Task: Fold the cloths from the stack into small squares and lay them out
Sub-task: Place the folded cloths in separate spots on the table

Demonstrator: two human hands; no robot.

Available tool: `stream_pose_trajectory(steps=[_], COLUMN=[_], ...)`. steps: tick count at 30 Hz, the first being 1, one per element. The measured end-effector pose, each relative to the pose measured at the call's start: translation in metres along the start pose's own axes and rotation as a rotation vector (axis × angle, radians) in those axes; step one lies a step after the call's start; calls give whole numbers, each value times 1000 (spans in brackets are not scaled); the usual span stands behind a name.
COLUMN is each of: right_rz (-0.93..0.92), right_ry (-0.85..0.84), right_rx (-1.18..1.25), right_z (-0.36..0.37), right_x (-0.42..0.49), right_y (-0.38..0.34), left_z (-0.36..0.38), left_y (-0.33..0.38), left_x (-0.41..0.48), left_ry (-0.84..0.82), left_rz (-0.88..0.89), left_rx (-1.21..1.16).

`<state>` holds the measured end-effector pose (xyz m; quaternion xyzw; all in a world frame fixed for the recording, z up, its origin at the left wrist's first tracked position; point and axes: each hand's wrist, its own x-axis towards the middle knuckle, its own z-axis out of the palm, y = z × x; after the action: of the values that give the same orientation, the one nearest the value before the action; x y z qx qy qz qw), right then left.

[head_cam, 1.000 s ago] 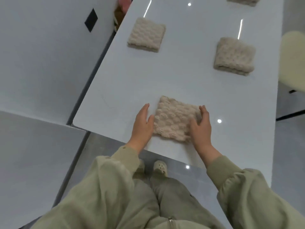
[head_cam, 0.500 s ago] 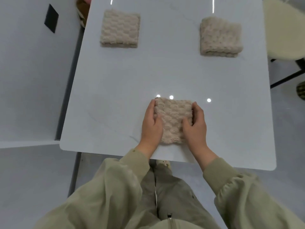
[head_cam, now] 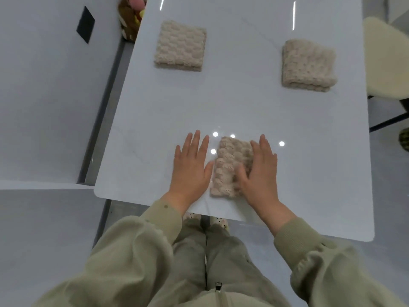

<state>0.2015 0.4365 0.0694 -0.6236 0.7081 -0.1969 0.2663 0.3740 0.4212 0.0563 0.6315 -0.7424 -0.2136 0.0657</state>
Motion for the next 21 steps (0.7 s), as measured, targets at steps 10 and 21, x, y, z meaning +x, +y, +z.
stream_pose_trajectory(steps=[10, 21], right_rz=[-298, -113], right_ry=[-124, -39], right_rx=[-330, -435], right_z=[81, 201], right_x=[24, 30], right_y=[-117, -253], left_z=[-66, -150], left_y=[-120, -289], left_x=[-19, -12], left_ry=[38, 9], left_rz=[-38, 203], left_rx=[390, 417])
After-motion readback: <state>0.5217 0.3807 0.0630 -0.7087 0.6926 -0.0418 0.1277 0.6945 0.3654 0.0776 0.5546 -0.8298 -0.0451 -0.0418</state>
